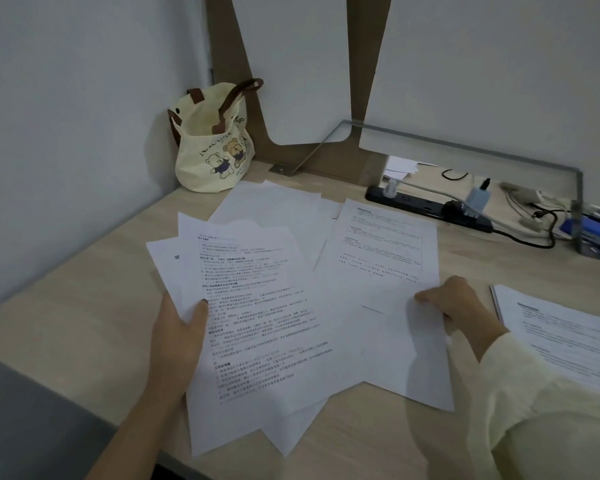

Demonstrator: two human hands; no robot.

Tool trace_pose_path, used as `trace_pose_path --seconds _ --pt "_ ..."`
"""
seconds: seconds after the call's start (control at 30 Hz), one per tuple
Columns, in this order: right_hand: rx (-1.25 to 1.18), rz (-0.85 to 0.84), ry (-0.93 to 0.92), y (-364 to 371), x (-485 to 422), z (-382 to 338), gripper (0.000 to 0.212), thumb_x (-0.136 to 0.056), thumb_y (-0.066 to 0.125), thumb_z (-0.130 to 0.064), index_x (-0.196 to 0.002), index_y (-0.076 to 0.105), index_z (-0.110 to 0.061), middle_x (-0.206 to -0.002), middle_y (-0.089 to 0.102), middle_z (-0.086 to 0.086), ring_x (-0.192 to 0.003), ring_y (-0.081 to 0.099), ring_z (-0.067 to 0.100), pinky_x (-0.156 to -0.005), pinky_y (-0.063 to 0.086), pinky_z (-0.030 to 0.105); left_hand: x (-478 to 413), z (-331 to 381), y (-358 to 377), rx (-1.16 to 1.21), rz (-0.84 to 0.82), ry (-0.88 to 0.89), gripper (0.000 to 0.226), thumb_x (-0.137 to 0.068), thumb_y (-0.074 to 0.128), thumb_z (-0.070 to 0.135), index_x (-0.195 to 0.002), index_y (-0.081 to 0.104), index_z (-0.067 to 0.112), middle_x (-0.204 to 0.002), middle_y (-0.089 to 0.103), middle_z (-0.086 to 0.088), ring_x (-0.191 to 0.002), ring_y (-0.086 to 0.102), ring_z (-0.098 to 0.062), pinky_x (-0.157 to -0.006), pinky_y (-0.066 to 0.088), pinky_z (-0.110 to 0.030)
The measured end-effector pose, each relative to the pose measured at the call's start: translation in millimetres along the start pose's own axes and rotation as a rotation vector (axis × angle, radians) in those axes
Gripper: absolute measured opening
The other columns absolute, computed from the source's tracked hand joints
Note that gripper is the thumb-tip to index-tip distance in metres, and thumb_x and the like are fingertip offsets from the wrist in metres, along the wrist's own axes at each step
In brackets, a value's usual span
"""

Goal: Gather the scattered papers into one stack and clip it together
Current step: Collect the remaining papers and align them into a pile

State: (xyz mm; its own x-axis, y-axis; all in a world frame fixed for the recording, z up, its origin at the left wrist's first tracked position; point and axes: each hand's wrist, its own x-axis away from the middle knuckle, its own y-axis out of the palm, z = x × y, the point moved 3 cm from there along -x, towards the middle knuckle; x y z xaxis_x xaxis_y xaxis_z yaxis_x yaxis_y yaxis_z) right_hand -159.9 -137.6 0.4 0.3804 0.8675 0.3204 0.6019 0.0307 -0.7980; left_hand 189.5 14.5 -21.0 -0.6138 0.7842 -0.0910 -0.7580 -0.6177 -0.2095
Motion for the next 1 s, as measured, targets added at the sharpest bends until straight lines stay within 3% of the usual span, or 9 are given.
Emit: trace_pose_path --seconds 0.07,0.2,0.33,0.43,0.57,0.73,0.87,1.0 --pt "-0.038 -0.01 -0.034 0.7 0.5 -1.0 0.037 -0.079 0.067 -0.012 -0.103 0.052 0.011 -0.084 0.056 0.021 -0.077 0.057 0.034 -0.059 0.046 0.035 -0.9 -1.1 -0.4 -0.003 -0.003 0.002 0.039 -0.094 0.05 0.013 -0.133 0.045 0.012 -0.113 0.052 0.006 -0.103 0.049 -0.013 -0.084 0.039 -0.03" --pt "-0.104 0.11 -0.162 -1.5 8.7 6.3 0.008 -0.086 0.052 -0.008 -0.089 0.053 0.0 -0.087 0.057 0.018 -0.079 0.051 0.03 -0.068 0.04 0.034 -2.0 -4.9 -0.9 -0.014 -0.012 0.001 0.038 -0.095 0.048 0.013 -0.133 0.046 0.013 -0.115 0.054 0.004 -0.103 0.051 -0.013 -0.085 0.04 -0.03" --pt "-0.414 0.279 -0.217 -15.7 20.2 17.0 0.024 -0.091 0.041 -0.005 -0.104 0.059 0.002 -0.091 0.058 0.014 -0.083 0.05 0.027 -0.071 0.036 0.03 -0.5 -5.8 -1.2 -0.036 -0.054 -0.011 0.036 -0.095 0.047 0.016 -0.131 0.05 0.014 -0.117 0.058 0.002 -0.104 0.053 -0.015 -0.086 0.041 -0.032" --pt "-0.634 0.353 -0.163 -33.9 26.4 24.1 0.027 -0.091 0.042 -0.008 -0.108 0.061 0.0 -0.099 0.061 0.015 -0.086 0.051 0.024 -0.074 0.041 0.034 2.5 -3.7 -2.6 -0.032 -0.073 -0.003 0.035 -0.095 0.047 0.017 -0.13 0.051 0.014 -0.116 0.059 0.003 -0.105 0.054 -0.016 -0.087 0.042 -0.032" --pt "-0.987 0.251 -0.07 -54.8 32.5 26.9 0.027 -0.092 0.044 -0.004 -0.114 0.058 0.004 -0.121 0.059 0.024 -0.079 0.052 0.022 -0.076 0.042 0.03 5.2 -5.0 -4.1 -0.041 -0.09 -0.011 0.034 -0.095 0.048 0.019 -0.129 0.052 0.015 -0.117 0.062 0.0 -0.104 0.057 -0.02 -0.087 0.045 -0.035" --pt "-1.139 0.149 -0.113 -67.1 47.4 19.6 0.028 -0.093 0.044 -0.003 -0.118 0.057 0.0 -0.105 0.059 0.011 -0.068 0.054 0.012 -0.074 0.048 0.027 12.5 -3.8 -4.6 -0.072 -0.141 -0.034 0.032 -0.095 0.048 0.021 -0.126 0.054 0.017 -0.114 0.065 -0.003 -0.1 0.061 -0.022 -0.078 0.047 -0.034" --pt "-1.21 0.142 -0.112 -81.0 55.8 18.0 0.018 -0.093 0.048 -0.007 -0.102 0.063 -0.009 -0.098 0.061 0.007 -0.07 0.056 0.013 -0.077 0.049 0.029 17.5 -2.3 -7.2 -0.087 -0.166 -0.039 0.032 -0.095 0.047 0.024 -0.126 0.056 0.018 -0.111 0.066 -0.002 -0.098 0.062 -0.021 -0.075 0.047 -0.03" --pt "-0.958 0.063 -0.237 -72.4 67.4 17.9 0.016 -0.091 0.05 -0.009 -0.081 0.062 -0.009 -0.061 0.066 -0.001 -0.065 0.052 0.019 -0.064 0.044 0.029 22.6 -0.3 -6.6 -0.078 -0.176 -0.036 0.032 -0.095 0.048 0.026 -0.123 0.057 0.014 -0.11 0.067 -0.005 -0.098 0.063 -0.022 -0.072 0.048 -0.029"
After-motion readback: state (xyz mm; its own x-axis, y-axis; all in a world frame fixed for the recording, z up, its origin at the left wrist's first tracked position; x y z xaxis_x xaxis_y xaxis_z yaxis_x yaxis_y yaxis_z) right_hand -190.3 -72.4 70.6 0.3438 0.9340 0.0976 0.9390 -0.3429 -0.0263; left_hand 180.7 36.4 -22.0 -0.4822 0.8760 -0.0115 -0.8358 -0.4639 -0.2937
